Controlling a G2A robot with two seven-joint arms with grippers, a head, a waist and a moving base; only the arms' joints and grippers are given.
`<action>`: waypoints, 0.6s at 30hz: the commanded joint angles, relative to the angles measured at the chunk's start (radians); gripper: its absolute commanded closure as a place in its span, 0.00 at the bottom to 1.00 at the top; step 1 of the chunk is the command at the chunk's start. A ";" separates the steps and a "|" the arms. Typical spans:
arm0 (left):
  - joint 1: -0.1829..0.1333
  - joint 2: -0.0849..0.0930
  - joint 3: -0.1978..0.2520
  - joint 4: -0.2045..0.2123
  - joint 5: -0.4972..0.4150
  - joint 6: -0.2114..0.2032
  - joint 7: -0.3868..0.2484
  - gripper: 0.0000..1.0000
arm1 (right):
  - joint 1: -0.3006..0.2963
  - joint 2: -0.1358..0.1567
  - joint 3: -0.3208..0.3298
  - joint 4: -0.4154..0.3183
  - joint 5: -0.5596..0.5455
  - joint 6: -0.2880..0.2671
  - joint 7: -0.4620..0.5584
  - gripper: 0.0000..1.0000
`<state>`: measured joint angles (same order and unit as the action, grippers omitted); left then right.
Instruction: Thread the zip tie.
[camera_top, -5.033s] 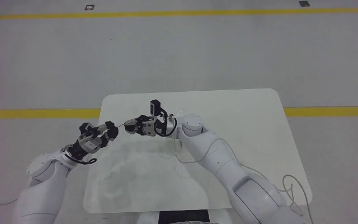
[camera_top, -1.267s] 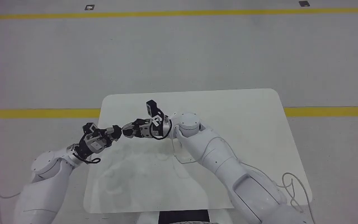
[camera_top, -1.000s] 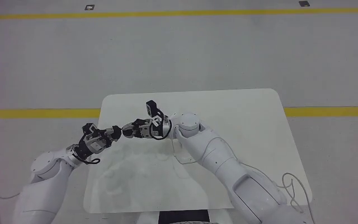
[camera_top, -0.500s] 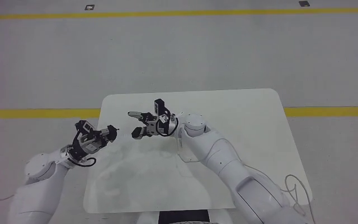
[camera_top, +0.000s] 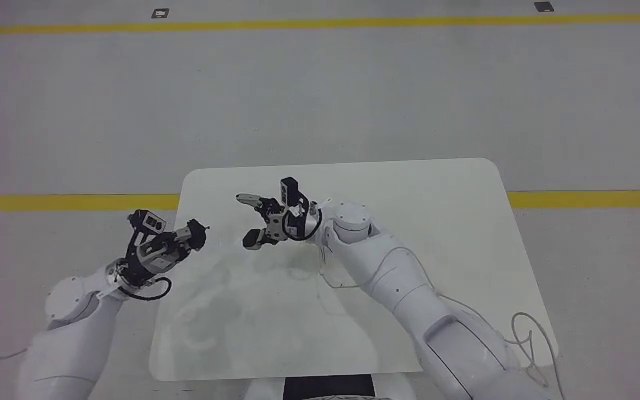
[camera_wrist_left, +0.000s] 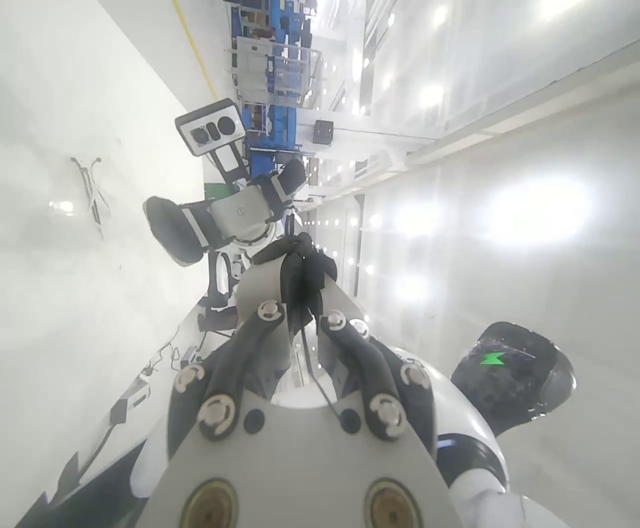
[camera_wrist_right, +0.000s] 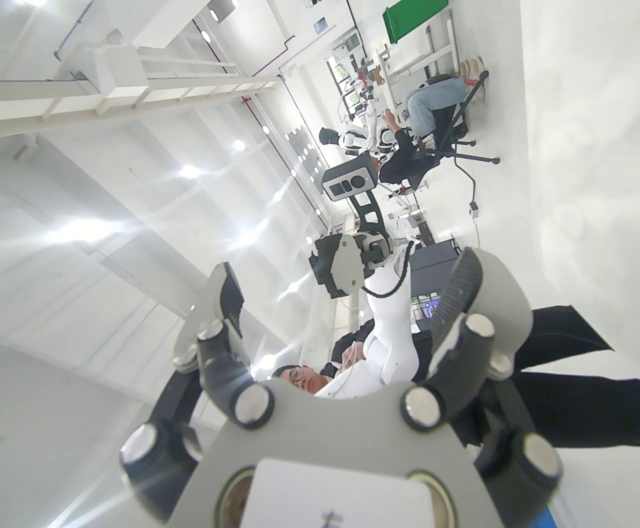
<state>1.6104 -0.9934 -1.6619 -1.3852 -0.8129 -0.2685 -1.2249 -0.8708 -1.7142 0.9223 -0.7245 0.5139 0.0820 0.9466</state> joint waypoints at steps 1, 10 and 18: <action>-0.015 -0.006 0.013 0.040 -0.075 -0.053 -0.030 1.00 | 0.000 0.000 0.000 0.000 0.000 0.000 0.000 0.00; -0.081 -0.052 -0.038 0.099 -0.071 -0.072 -0.165 1.00 | 0.000 0.000 0.000 0.000 0.000 0.000 0.000 0.00; -0.086 -0.091 -0.088 0.055 0.006 -0.072 -0.165 1.00 | 0.000 0.000 0.000 0.000 0.000 0.000 0.000 0.00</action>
<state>1.5239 -1.0851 -1.7506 -1.3305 -0.8058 -0.3400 -1.3900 -0.8708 -1.7143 0.9223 -0.7245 0.5139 0.0820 0.9466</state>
